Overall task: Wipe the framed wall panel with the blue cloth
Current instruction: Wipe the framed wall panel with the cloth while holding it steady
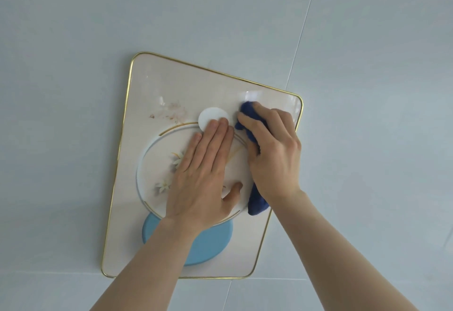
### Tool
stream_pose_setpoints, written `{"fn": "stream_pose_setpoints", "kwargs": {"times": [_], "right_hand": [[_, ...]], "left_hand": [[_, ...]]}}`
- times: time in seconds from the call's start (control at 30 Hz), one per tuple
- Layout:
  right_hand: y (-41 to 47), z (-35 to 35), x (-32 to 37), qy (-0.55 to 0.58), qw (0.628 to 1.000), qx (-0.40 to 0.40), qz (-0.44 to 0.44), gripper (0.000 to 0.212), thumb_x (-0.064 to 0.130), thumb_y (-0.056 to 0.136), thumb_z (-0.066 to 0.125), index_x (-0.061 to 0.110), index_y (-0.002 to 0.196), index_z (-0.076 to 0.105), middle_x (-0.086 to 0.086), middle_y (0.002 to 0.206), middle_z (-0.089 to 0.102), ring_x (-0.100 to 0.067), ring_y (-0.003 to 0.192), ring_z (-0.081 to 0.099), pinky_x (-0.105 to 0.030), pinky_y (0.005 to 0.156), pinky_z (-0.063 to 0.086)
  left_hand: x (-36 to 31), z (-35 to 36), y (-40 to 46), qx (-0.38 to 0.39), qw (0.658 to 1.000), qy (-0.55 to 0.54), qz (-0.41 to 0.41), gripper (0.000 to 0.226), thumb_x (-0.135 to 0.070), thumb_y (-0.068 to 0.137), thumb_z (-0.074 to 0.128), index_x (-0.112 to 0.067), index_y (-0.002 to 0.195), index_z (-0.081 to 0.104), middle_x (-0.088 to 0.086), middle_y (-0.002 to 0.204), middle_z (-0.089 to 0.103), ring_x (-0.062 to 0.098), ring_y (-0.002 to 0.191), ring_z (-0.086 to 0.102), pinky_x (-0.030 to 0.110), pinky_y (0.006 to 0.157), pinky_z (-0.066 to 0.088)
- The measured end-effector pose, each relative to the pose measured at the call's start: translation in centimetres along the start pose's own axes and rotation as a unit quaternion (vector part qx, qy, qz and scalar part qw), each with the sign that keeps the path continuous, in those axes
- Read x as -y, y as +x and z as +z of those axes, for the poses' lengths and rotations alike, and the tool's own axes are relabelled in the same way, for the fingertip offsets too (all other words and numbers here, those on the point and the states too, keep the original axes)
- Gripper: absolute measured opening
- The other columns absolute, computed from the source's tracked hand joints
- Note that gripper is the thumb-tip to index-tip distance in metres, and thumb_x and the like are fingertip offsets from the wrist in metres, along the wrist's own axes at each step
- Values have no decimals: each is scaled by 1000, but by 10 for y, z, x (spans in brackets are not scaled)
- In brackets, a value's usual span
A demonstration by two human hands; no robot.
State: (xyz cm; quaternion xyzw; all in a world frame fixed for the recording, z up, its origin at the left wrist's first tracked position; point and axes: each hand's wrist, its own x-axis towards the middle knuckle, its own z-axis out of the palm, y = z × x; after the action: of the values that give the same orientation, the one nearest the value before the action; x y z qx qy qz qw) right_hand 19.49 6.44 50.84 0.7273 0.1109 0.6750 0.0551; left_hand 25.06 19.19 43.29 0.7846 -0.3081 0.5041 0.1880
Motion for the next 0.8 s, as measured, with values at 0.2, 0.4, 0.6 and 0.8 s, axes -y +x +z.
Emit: {"fn": "stream_pose_setpoints", "kwargs": {"times": [0.2, 0.4, 0.6, 0.8], "right_hand": [[-36, -18, -9, -10, 1000, 23, 8, 41, -14, 80, 66, 11, 110, 78, -5, 122, 73, -31, 100, 65, -40, 71, 57], [-42, -31, 0, -11, 996, 74, 55, 40, -12, 77, 69, 15, 104, 79, 2, 113, 75, -27, 95, 65, -34, 71, 56], [-42, -62, 13, 14, 960, 202, 195, 30, -1, 80, 75, 21, 99, 80, 0, 86, 71, -27, 73, 62, -31, 63, 49], [-17, -73, 38, 198, 873, 85, 438, 23, 13, 84, 78, 30, 99, 78, 12, 90, 78, -8, 84, 72, -30, 82, 59]], "left_hand": [[1, -2, -1, -2, 1000, -3, 4, 106, -54, 88, 60, -8, 165, 4, 7, 176, 1, 21, 163, -1, 45, 132, 14], [-2, -13, -1, 13, 1000, -19, -6, 108, -51, 87, 67, -9, 165, 6, 7, 176, 3, 21, 163, 0, 45, 132, 16], [-1, -35, -3, 43, 998, -49, 13, 104, -54, 89, 65, -10, 165, 8, 6, 176, 3, 20, 163, 0, 44, 132, 13], [22, -58, -24, -31, 995, -92, -10, 90, -47, 94, 63, -17, 165, 16, 2, 176, 11, 18, 163, 5, 42, 133, 7]]}}
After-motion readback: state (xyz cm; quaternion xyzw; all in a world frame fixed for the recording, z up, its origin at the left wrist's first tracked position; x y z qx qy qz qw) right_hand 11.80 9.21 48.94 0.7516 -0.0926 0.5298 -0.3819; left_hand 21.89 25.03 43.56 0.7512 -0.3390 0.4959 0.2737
